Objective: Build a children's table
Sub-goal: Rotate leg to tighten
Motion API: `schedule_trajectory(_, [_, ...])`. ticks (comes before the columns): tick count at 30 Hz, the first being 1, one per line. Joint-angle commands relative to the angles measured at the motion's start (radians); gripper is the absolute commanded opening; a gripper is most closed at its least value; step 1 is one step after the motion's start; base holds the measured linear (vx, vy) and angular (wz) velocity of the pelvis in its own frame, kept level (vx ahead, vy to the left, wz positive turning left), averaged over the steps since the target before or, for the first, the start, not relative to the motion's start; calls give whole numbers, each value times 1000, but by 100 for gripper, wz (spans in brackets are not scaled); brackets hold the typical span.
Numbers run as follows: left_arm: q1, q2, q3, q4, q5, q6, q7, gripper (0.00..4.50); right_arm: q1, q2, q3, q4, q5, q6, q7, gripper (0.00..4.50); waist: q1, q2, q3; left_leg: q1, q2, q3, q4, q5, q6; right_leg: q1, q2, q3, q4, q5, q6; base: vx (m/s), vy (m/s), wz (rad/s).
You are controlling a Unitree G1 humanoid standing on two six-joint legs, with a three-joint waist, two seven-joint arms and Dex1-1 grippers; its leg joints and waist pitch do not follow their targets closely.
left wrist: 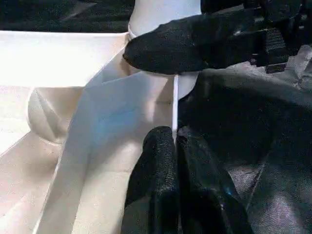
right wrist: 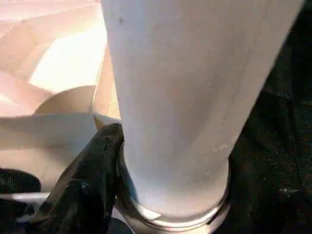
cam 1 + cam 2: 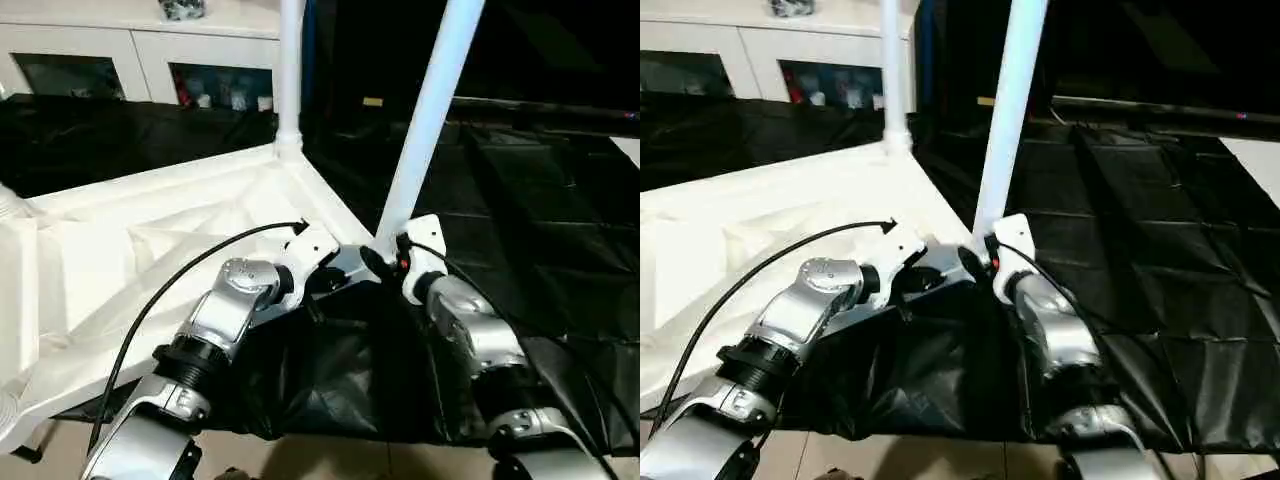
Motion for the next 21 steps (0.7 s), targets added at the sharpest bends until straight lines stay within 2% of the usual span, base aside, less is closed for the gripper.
schedule_trajectory(1, [-28,-66,-45,-23,-28,-49,-12,0,-20,96,93,-8,56,17,112,340,1,5,-68,10,36,-11,-71,-192,25,51,-80,49,-78,-196,-200,0,0,0])
schedule_trajectory(2, [-28,-66,-45,-23,-28,-49,-12,0,-20,96,93,-8,56,17,112,348,1,5,-68,10,36,-11,-71,-192,25,51,-80,49,-78,-196,-200,0,0,0])
schedule_trajectory(3, [-17,-47,-48,-37,-35,-63,-42,0,-17,75,100,-14,43,12,131,375,-1,4,-67,11,36,-10,-71,-211,20,50,-80,49,-81,-225,-197,0,0,0])
schedule_trajectory(5, [-10,-36,-47,-46,-38,-69,-59,0,-15,58,106,-18,36,8,140,388,-2,5,-67,12,36,-11,-71,-219,18,50,-82,50,-82,-243,-192,0,0,0])
schedule_trajectory(7, [13,0,-37,-73,-52,-81,-112,0,5,-10,124,-44,20,-2,239,388,-1,3,-68,9,37,-11,-70,-210,23,54,-82,49,-81,-232,-192,0,0,0])
schedule_trajectory(8, [15,3,-37,-75,-53,-82,-116,0,7,-15,125,-47,20,-3,249,388,-1,3,-68,9,37,-11,-70,-210,23,54,-82,49,-81,-232,-192,0,0,0])
schedule_trajectory(9, [21,13,-33,-81,-60,-85,-133,0,15,-36,130,-60,23,-2,286,388,-3,3,-68,7,37,-9,-69,-193,34,53,-82,51,-78,-206,-198,0,0,0])
schedule_trajectory(14, [49,77,-22,-124,-106,-108,-252,0,63,-170,169,-133,37,-14,494,388,6,2,-66,9,39,-8,-68,-189,50,52,-81,50,-79,-212,-202,0,0,0])
schedule_trajectory(15, [60,104,-25,-145,-123,-106,-305,0,78,-208,179,-153,40,-26,555,388,7,1,-65,10,39,-7,-67,-201,51,50,-81,51,-80,-233,-203,0,0,0])
schedule_trajectory(21, [84,166,-36,-185,-145,-100,-417,0,110,-280,199,-204,58,-25,691,388,17,0,-61,14,41,-9,-70,-224,45,45,-82,50,-87,-310,-187,0,0,0])
